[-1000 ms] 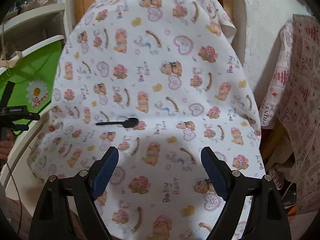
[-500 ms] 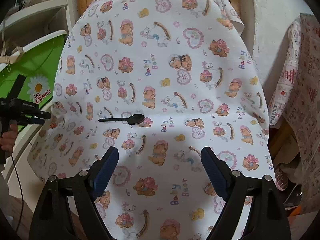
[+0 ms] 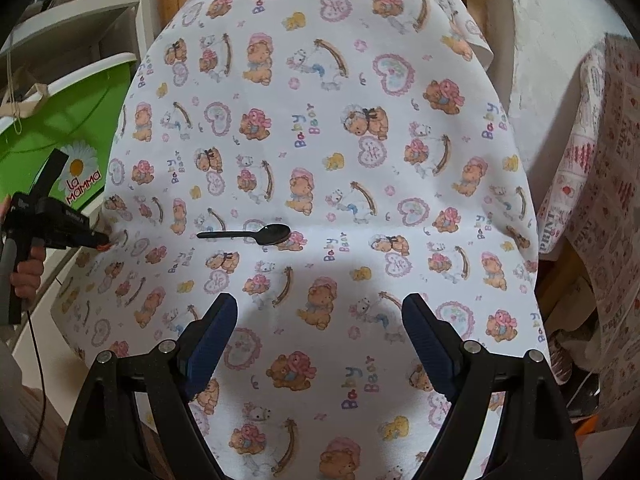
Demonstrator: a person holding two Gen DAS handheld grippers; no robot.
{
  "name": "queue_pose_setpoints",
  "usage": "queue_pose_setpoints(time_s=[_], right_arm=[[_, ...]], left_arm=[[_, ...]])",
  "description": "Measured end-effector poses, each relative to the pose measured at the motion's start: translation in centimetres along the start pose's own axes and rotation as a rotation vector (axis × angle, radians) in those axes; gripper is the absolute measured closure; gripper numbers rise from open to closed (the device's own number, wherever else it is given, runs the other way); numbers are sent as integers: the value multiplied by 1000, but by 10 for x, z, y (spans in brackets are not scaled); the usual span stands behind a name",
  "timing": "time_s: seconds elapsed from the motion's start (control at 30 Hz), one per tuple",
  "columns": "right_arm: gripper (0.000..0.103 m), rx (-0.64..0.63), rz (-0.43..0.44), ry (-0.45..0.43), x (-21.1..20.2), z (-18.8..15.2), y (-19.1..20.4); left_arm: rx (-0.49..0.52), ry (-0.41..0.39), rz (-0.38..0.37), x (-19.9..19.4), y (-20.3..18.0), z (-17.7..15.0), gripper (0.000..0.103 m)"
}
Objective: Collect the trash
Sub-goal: 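Grasp the small red ball on the cloth with the left gripper, then grasp the black spoon with the right gripper while the left gripper holds the ball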
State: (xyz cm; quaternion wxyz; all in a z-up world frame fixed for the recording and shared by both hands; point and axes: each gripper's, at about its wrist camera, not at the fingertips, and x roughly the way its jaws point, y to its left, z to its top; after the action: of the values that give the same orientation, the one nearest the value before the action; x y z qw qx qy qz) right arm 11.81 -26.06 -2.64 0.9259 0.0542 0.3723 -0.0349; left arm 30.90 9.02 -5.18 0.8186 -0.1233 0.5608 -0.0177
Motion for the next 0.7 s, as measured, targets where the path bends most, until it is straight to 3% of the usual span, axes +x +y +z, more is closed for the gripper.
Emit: queue_pose_setpoints(time_s=[0.1,0.27,0.33,0.47,0.6,0.7], right_arm=[[17,26,14,0,-1,1,-2],[17,47,35,3,-3,3,-2],[18,57,48,3,-6,4,-2],[25,78,71,5,-7,8,-3],[30,119,113,0,-11,15,-4],[35,139,143,1,-14,17,-4]], left_arm=[[11,-47,-30,-15,-4,-1,97],[141,-195,88,-47,-30,-12,97],[207,-263,99,-62,-45,-22,97],[241,-303,56,-77,-55,-38,97],[297,-348,69,-86,-65,-53,97],[296,-343,47,-89,-68,-59,97]])
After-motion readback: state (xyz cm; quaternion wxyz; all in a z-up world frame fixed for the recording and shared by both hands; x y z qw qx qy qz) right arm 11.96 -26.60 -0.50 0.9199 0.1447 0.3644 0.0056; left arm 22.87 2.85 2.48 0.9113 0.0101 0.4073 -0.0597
